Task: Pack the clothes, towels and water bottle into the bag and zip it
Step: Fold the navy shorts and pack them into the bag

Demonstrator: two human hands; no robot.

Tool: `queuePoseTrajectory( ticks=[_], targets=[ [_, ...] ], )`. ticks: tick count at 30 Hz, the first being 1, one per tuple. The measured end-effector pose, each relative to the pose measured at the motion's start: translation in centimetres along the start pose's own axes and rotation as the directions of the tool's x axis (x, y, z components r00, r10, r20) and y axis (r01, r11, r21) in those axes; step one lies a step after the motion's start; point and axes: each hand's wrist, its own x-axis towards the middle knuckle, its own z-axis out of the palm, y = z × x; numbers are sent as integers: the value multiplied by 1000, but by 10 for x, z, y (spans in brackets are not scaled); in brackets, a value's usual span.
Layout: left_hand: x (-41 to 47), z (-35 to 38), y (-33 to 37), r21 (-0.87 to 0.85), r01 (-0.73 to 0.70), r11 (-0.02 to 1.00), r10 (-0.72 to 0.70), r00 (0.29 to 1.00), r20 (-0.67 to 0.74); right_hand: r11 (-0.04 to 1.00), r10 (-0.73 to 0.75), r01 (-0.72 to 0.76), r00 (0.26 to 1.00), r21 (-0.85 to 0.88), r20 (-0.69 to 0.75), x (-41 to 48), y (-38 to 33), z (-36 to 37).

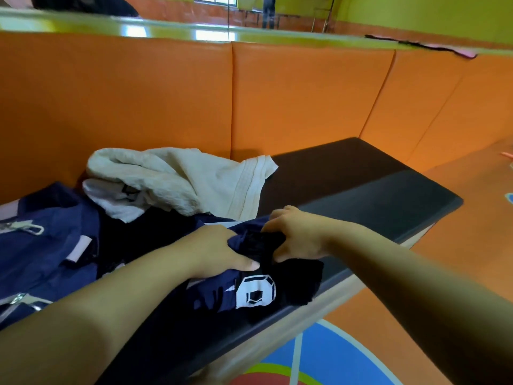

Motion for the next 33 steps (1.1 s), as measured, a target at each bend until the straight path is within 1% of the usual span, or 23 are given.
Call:
queuePoseTrajectory(
  ticks=[1, 3, 4, 6, 8, 10, 11, 12, 14, 16, 19, 22, 24, 27, 30, 33],
  targets=[
    [5, -3, -1, 54, 41, 998, -40, 999, -19, 999, 18, -18, 1000, -41, -5, 9, 4, 1],
    [16, -8, -2, 237, 140, 961, -125, 989, -77, 994, 85, -85, 996, -68, -4, 23, 11, 3],
    [21, -11, -2, 329, 192, 925, -170, 981, -94, 992, 125, -124, 992, -38, 16, 30, 15, 3],
    [33, -14, -5, 407, 237, 882, -211, 972, -108, 977, 182, -193, 976, 86, 119, 40, 20, 3],
    [43, -14, -11, 412, 243, 878, -239, 969, -63, 931, 201, -267, 945, 249, 259, 51, 24, 5],
    [50, -14, -18, 331, 225, 916, -247, 969, 23, 851, 190, -342, 908, 400, 373, 62, 27, 9],
    [52, -15, -20, 300, 214, 930, -241, 969, 56, 823, 170, -353, 901, 444, 400, 64, 27, 11],
    [52, -14, -20, 287, 203, 936, -235, 969, 81, 820, 147, -337, 906, 463, 398, 67, 28, 13],
    [53, -13, -22, 293, 166, 941, -206, 972, 111, 863, 116, -266, 932, 430, 344, 68, 28, 16],
    [55, -11, -26, 255, 139, 957, -169, 981, 100, 887, 109, -227, 949, 401, 296, 63, 27, 15],
    [55, -6, -29, 180, 87, 980, -101, 992, 70, 912, 123, -229, 944, 341, 305, 55, 25, 15],
    [50, -4, -22, 237, 30, 971, -43, 998, 49, 919, 175, -277, 925, 282, 337, 54, 23, 17],
    [43, -4, -18, 261, 27, 965, -33, 999, 19, 915, 205, -293, 929, 276, 308, 52, 21, 17],
    [33, -3, -17, 314, 12, 949, -13, 1000, 2, 911, 210, -281, 946, 302, 247, 44, 15, 19],
    [24, 0, -19, 403, -58, 914, 74, 997, -24, 918, 197, -251, 961, 306, 197, 31, 5, 17],
    [10, 4, -21, 465, -126, 876, 198, 974, -109, 941, 185, -213, 974, 264, 127, 15, -4, 20]
  ],
)
